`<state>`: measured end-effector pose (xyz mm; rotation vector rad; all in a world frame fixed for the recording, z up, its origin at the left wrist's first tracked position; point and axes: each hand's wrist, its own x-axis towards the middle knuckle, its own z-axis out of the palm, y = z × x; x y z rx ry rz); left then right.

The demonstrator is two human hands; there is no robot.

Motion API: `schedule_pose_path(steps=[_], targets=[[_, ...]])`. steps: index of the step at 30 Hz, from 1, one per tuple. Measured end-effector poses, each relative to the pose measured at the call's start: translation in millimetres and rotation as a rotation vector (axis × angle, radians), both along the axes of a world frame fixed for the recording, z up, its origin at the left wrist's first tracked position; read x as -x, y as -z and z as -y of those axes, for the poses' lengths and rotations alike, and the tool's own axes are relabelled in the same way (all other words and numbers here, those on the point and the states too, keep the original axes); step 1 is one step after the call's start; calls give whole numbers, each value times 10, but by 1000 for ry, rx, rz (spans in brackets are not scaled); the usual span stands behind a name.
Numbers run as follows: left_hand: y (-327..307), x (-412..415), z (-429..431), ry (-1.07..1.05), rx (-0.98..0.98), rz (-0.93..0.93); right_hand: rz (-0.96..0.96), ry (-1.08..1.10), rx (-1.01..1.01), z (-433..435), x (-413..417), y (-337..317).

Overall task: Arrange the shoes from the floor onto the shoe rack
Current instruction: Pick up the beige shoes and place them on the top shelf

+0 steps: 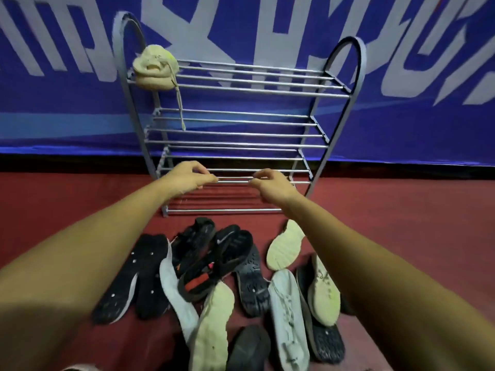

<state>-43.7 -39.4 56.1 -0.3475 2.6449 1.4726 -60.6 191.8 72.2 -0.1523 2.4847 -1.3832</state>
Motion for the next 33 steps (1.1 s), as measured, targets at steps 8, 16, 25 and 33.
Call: schedule_pose_path(steps=[8,16,25,33], targets=[[896,-63,-1059,250,146,202,168,110,-166,-782,-232,982],[1672,-163,-2070,464,163,350,349,187,-390,-1743,-534,1817],[2326,-219,-2951,618,100,514,549,289,-536,-2226,-611,2507],[2547,-290,-3181,507,31,496,597,370,-454,-2411,-597,2611]])
